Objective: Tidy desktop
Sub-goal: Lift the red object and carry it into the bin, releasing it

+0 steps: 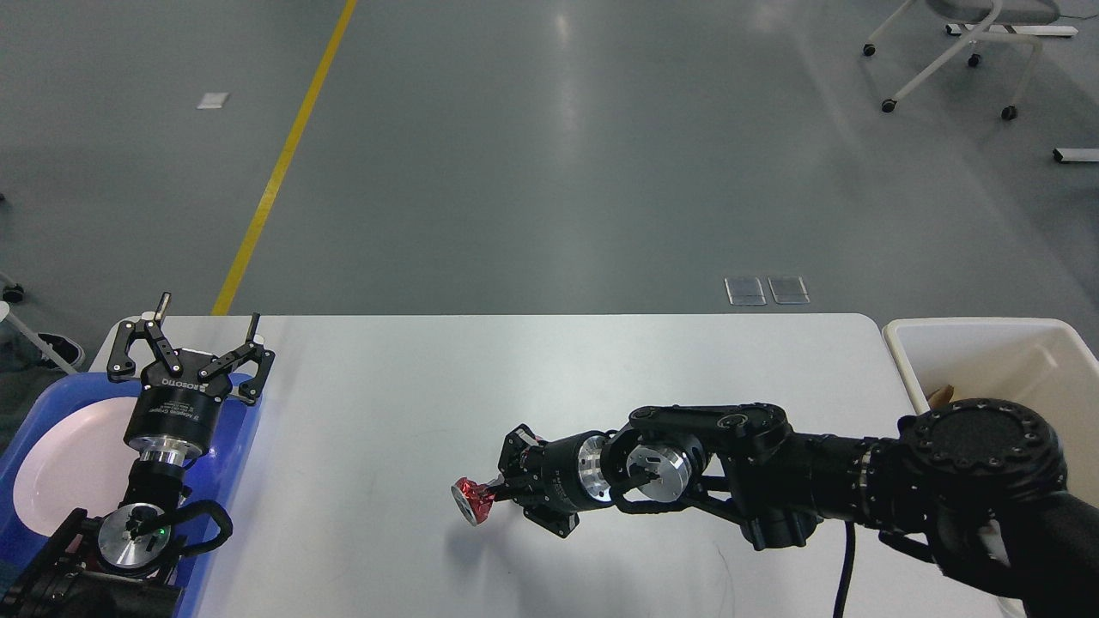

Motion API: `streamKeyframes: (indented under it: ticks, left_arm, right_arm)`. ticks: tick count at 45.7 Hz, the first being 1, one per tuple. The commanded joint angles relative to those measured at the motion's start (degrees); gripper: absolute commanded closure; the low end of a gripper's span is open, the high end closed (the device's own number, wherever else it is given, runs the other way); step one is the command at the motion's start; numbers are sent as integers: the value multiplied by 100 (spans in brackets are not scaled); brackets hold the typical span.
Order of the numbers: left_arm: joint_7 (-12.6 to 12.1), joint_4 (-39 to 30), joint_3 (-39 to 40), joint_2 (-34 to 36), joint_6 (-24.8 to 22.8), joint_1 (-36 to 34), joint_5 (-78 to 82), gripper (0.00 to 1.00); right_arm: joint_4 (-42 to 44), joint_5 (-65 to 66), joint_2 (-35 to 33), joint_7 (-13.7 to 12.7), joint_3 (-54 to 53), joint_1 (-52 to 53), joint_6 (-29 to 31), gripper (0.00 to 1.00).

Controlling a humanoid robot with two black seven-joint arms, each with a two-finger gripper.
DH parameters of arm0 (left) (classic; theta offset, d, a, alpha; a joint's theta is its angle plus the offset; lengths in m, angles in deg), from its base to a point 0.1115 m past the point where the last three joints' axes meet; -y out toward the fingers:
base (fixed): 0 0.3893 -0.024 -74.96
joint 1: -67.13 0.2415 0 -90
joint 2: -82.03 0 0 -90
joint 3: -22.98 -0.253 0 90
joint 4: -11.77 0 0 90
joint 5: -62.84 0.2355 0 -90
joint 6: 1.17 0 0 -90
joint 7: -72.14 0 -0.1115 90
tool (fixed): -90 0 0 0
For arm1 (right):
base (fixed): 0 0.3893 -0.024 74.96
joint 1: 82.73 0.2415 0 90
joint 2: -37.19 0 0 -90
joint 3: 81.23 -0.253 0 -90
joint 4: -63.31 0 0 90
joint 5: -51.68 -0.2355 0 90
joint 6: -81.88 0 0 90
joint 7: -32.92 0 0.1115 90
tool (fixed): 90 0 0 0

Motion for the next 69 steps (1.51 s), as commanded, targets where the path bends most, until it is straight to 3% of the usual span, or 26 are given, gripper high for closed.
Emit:
streamKeyframes:
  ticks: [1, 10, 26, 33, 42, 50, 59, 69]
  left_arm:
    - [0, 0, 0, 0, 0, 0, 0, 4]
    - [-9, 0, 0, 0, 0, 0, 0, 4]
    - [-9, 0, 0, 0, 0, 0, 0, 4]
    - [0, 0, 0, 0, 0, 0, 0, 4]
    - [0, 0, 0, 0, 0, 0, 0, 4]
    - [0, 0, 0, 0, 0, 9, 0, 4]
    - [0, 0, 0, 0, 0, 0, 0, 4]
    - [0, 0, 0, 0, 0, 0, 0, 4]
  right_arm:
    - [-619, -63, -335, 14, 604, 566, -9, 100]
    - [-1541, -80, -652, 31, 1931, 1778, 70, 100]
    - [-3712, -28, -942, -4, 3558, 4450, 746, 100]
    - [-4012, -1, -1205, -21, 4287, 5312, 1309, 100]
    - [-4477, 69, -1522, -30, 5219, 6604, 1493, 100]
    - [-4836, 96, -1575, -92, 5343, 7422, 1827, 100]
    - [-4836, -159, -1618, -92, 5395, 7712, 2039, 100]
    - [-4821, -142, -1689, -92, 5703, 7721, 1802, 100]
